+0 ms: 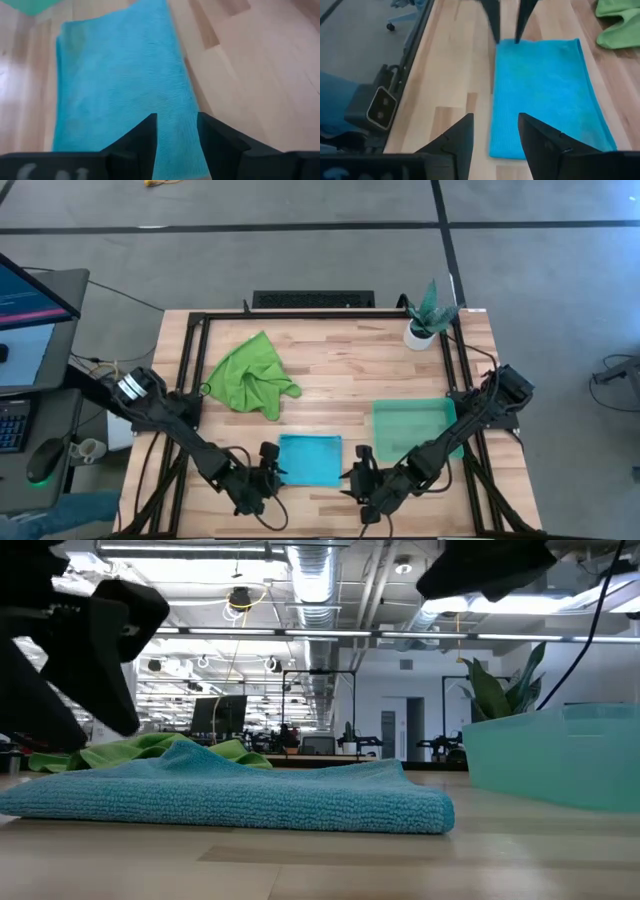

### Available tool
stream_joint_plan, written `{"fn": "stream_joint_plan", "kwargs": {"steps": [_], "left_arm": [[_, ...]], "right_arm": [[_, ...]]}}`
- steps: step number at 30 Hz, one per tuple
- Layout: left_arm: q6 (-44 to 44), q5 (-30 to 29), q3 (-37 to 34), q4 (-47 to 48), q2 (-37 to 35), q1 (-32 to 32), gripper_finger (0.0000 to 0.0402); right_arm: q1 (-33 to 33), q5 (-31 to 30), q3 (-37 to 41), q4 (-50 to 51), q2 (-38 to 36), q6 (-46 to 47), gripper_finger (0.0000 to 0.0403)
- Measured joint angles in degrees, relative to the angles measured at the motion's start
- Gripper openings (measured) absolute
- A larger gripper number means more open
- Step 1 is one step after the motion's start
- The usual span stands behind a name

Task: Roll microfiber towels into tight, uniform cylinder then place into a basket
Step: Roll the blue microfiber towel

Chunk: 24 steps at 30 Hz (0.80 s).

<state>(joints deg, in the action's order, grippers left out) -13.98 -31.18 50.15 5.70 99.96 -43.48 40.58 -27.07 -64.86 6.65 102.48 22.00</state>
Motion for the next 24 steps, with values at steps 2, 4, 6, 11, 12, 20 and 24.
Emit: {"fn": "stream_joint_plan", "kwargs": {"steps": [2,4,6,11,12,20,24], "left_arm": [[-0.13,0.1,0.0,0.3,0.53,0.0,0.013],[-1.56,0.29,0.0,2.74,0.59,0.04,0.013],[-2.99,0.27,-0.02,3.29,0.59,0.05,0.0129],[-3.79,3.64,0.0,4.02,0.59,-0.15,0.0129],[-3.64,4.18,-0.09,4.02,0.59,-0.22,0.0129],[-6.84,3.95,-2.51,3.67,0.59,0.2,0.0129],[-7.74,4.03,-3.6,2.97,0.5,0.69,0.0129]], "right_arm": [[-0.47,0.02,-0.02,-0.39,0.01,-0.01,0.0176],[-1.11,0.33,-0.14,-2.24,1.6,0.0,0.0174],[-1.53,1.17,-0.08,-3.3,3.99,-1.14,0.0173],[-2.04,2.68,-1.38,-4.13,9.1,-2.51,0.0175],[-2.02,2.83,-1.85,-4.38,10.16,-2.52,0.0175],[-2.54,4.37,-3.26,-4.09,14.4,-1.44,0.0176],[-3.09,4.62,-3.21,-2.37,15.15,-0.46,0.0173]]}}
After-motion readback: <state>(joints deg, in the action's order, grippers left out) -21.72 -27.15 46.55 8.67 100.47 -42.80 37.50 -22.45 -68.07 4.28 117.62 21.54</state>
